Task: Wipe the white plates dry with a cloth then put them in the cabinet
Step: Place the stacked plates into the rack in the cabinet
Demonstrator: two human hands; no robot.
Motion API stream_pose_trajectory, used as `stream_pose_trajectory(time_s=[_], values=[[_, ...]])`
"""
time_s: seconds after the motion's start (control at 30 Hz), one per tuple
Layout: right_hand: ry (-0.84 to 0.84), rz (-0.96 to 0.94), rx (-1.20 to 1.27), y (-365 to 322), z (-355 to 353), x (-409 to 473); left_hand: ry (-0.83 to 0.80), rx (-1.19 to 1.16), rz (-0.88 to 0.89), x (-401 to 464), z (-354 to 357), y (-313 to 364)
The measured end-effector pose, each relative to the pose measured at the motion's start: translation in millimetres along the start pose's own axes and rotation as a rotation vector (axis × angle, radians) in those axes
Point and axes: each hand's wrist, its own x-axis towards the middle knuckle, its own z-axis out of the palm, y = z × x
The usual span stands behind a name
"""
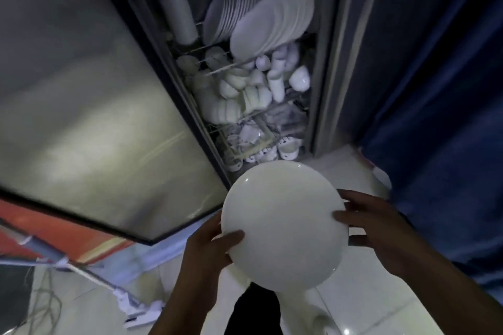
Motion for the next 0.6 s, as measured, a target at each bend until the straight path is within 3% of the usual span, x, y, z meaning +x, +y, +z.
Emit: stream_pose_trajectory(time_s=[0.3,0.6], values=[[0.149,-0.105,-0.042,-134.2,82.0,148.6,-0.041,0.051,0.093,190.3,-18.1,99.4],[0.236,-0.169,-0.007,-209.8,99.5,265.9,-0.062,0.07,0.102,334.0,-1.2,164.1]])
